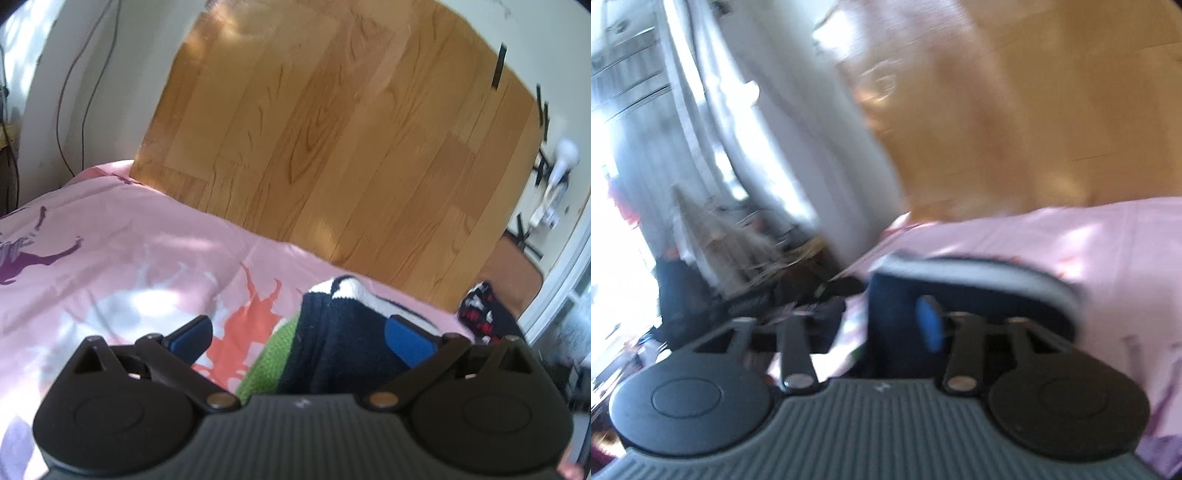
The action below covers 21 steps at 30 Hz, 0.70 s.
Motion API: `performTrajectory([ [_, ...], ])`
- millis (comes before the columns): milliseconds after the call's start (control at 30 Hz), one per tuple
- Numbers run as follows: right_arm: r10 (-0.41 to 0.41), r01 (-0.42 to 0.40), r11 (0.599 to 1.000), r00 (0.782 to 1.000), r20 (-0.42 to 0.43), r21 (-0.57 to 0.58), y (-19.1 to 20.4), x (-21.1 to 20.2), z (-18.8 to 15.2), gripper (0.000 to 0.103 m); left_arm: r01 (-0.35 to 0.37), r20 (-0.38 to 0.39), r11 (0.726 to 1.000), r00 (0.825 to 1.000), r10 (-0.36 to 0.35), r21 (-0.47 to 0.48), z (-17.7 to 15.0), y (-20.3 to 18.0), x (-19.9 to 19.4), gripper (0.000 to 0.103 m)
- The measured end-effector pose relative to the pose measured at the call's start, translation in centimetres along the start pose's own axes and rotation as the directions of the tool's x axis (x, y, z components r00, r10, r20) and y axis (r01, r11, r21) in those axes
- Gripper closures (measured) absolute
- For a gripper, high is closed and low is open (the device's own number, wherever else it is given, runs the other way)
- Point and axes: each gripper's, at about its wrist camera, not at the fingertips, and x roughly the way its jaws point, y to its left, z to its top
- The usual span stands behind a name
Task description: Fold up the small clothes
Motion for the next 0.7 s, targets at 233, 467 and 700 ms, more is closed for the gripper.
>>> performTrajectory([
  [233,-0.182,0.182,0.983,0.972,-0.150,-0.014,-4.8,5.1,0.7,0.087,-0.112,-0.174,0.993,0.978,0.115,0.026,0.4,0.3,6.4,0.003],
  [467,-0.193,0.193,0.981,0.975,-0.109,-0.018,-5.6,5.8,-0.2,0.092,-0.085,-0.187,0.996,0.979,0.080,-0.019,0.4,1.2,6.4,0.000],
  [700,-0.080,0.072,0.989,0.995,0.055,0.133,-5.8,-0.4,-1.2,0.021,-0.009,-0.161,0.999,0.987,0.014,0.034,0.6,0.6,1.8,0.000],
])
